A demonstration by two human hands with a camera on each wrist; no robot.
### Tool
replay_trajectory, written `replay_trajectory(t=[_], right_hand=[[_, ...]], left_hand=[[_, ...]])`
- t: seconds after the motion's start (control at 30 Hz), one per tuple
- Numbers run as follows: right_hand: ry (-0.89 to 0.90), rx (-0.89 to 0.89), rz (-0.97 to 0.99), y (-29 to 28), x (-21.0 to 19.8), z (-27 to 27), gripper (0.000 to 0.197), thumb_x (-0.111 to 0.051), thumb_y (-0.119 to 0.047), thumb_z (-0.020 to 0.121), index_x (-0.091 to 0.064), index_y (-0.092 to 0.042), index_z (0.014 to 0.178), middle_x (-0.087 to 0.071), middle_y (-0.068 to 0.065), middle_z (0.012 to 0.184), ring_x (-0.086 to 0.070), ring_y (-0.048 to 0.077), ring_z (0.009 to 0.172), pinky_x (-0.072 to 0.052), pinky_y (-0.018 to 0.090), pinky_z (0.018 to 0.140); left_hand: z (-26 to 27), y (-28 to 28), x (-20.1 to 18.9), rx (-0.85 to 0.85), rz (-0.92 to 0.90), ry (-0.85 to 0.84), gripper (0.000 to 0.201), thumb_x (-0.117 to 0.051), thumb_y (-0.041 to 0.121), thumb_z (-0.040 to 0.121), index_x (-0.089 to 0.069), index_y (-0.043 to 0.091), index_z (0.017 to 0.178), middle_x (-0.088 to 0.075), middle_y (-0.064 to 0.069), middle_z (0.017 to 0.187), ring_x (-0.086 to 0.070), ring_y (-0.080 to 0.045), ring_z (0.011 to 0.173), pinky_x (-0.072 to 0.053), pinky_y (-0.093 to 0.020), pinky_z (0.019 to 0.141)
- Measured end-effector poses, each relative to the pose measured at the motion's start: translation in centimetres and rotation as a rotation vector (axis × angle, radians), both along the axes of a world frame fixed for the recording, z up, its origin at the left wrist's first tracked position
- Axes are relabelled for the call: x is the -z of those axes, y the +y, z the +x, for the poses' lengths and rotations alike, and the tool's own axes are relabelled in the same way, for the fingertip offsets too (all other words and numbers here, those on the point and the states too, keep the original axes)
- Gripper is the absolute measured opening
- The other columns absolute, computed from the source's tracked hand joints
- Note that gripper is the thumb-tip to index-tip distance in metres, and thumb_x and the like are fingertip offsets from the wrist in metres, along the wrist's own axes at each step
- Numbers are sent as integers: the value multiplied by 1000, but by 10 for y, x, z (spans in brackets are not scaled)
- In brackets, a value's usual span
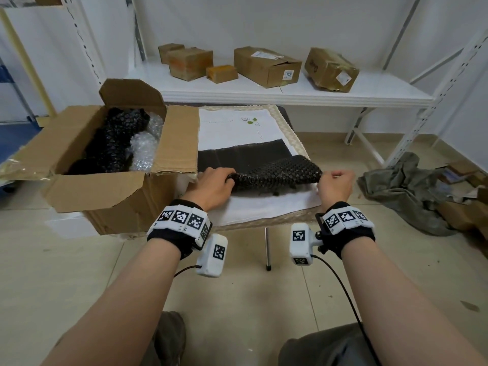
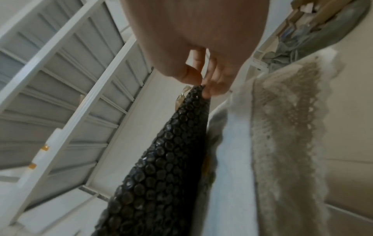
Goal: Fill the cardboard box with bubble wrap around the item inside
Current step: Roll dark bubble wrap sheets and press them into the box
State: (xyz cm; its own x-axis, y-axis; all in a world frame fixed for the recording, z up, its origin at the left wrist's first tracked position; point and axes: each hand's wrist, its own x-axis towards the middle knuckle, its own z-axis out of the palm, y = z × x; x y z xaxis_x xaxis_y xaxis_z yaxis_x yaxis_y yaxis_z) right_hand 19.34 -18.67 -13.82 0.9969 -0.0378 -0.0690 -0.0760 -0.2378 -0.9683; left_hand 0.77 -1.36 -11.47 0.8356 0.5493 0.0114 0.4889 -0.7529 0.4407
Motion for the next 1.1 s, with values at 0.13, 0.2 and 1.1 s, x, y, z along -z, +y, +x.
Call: replay_trajectory(t=[0.13, 0.2, 1.1], right_hand=[[178, -111, 136, 5, -4, -5, 39, -60, -12, 89, -43, -6, 124, -44, 18, 133, -66, 33, 94, -60, 44, 81], [177, -78, 227, 6, -10, -8, 54, -66, -18, 88, -37, -11, 133, -29, 13, 141, -58, 32, 109, -61, 39, 78], [350, -550, 196, 32, 6, -27, 93, -73, -9, 86, -13, -18, 156, -46, 13, 146, -55, 32, 123, -51, 46, 95]], left_hand=[[2, -6, -17, -11, -87, -117, 25, -39, 18, 98, -61, 11, 90, -60, -11, 78, -54, -33, 84, -40, -39, 74], [2, -9, -24, -59, -237, -190, 26, -41, 18, 96, -52, 11, 74, -53, -7, 66, -49, -28, 70, -32, -34, 62], [17, -9, 25, -97, -382, 9, 119, -91, 35, 59, -18, 22, 152, -41, -12, 141, -44, -29, 130, -38, -46, 109]])
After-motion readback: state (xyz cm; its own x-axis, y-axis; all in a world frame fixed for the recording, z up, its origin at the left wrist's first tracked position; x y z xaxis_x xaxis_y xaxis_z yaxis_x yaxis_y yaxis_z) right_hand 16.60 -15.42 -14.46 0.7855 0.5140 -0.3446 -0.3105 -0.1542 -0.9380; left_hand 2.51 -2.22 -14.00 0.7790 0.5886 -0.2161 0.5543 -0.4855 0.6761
